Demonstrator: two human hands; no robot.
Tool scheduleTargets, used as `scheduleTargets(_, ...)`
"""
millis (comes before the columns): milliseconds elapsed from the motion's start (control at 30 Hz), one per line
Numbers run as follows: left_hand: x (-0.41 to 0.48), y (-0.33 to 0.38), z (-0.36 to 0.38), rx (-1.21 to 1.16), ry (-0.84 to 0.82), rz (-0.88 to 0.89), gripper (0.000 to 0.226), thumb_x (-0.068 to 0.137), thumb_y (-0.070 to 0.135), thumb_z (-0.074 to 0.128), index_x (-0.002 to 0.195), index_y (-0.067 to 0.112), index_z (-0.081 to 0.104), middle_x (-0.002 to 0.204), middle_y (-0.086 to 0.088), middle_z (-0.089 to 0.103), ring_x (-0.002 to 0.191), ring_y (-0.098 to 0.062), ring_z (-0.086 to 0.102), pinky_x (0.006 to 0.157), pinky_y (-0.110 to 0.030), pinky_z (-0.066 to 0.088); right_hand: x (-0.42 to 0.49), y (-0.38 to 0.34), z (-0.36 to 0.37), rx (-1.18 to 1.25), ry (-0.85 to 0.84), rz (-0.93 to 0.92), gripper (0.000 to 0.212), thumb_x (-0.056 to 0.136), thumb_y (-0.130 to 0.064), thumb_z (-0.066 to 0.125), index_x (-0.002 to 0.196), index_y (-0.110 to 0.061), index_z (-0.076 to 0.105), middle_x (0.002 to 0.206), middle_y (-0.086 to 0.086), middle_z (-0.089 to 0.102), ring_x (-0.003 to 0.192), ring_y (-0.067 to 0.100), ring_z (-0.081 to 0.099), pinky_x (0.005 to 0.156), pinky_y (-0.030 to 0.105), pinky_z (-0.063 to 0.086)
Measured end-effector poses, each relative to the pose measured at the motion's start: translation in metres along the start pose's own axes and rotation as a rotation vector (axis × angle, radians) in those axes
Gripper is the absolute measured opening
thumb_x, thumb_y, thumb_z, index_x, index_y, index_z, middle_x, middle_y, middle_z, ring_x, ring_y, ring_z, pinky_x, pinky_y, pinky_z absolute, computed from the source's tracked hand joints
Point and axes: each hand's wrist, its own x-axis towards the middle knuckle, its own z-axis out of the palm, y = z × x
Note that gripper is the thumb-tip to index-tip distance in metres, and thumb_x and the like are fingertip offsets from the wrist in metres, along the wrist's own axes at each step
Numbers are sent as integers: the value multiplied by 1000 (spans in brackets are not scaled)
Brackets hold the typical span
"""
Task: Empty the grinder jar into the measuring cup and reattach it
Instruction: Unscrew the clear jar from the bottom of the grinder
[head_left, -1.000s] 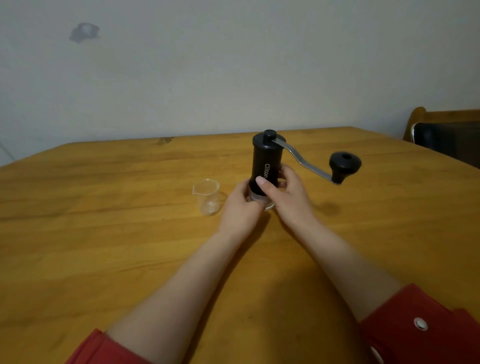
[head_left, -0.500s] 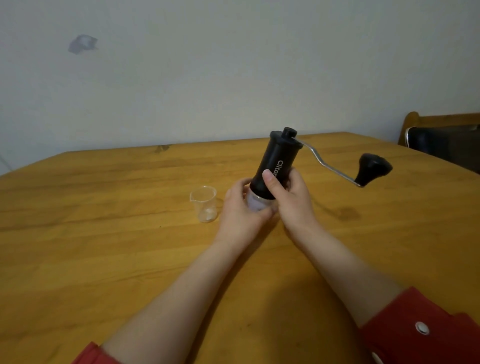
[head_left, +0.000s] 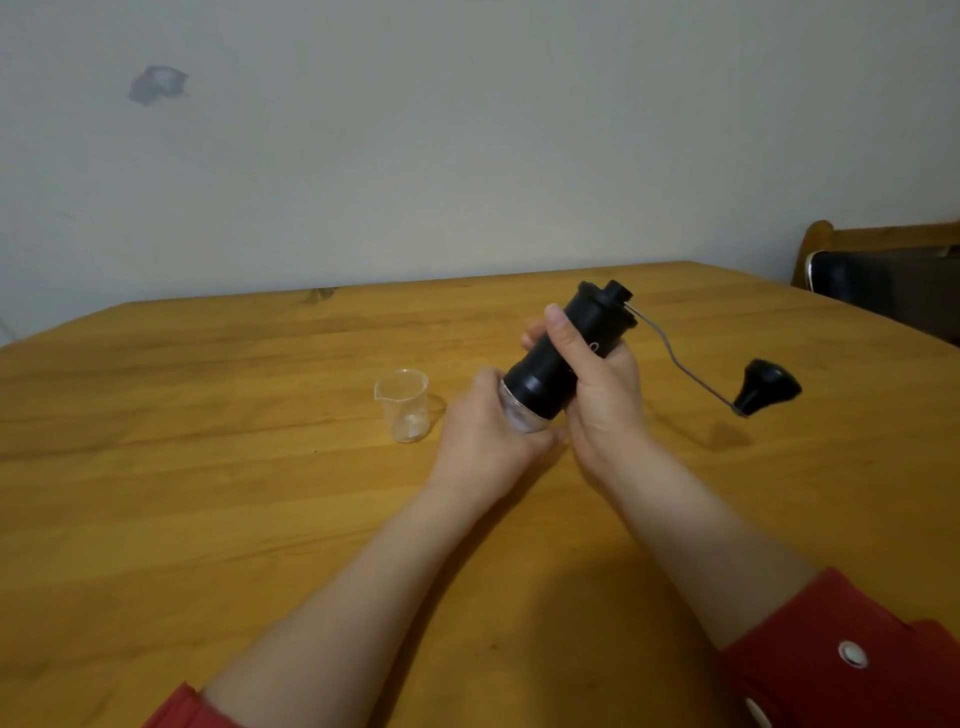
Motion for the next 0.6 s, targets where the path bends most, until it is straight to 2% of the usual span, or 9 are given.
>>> scheduleTargets(100,-1,2,0,24,-18,18,51,62,34,85,96,29,48,86,9,63,73,-2,60,53,-13,37,1,0,1,27,46,20,31,75,-23,84,94,-13,63,84,7,71,78,18,72,71,29,58)
scheduleTargets(233,-4,6,3,21,-53,42,44,63,34,81,92,31,48,81,8,64,68,-3,62,49,-10,39,3,-1,-1,4,133,21,16,77,-11,77,84,-13,62,70,5,68,69,19,69,66,34,58)
scheduleTargets(333,-5,8,4,-3,-75,45,45,62,37,80,94,30,50,80,8,65,68,-4,63,50,-10,39,3,-2,-1,-24,146,-8,14,75,-7,74,81,-9,61,64,7,65,64,22,65,66,38,58)
scheduleTargets(433,-5,8,3,-20,-82,60,47,61,36,81,94,32,49,81,8,65,69,-4,63,53,-12,40,4,-3,0,-37,140,-45,15,75,-5,72,84,-5,60,60,5,64,60,21,63,64,37,57)
scheduleTargets(600,-4,9,3,-18,-82,83,46,59,35,82,89,36,48,78,8,65,64,-2,62,48,-8,41,3,-4,0,-19,141,-47,15,74,-3,72,82,-6,59,60,6,63,60,22,63,63,38,57)
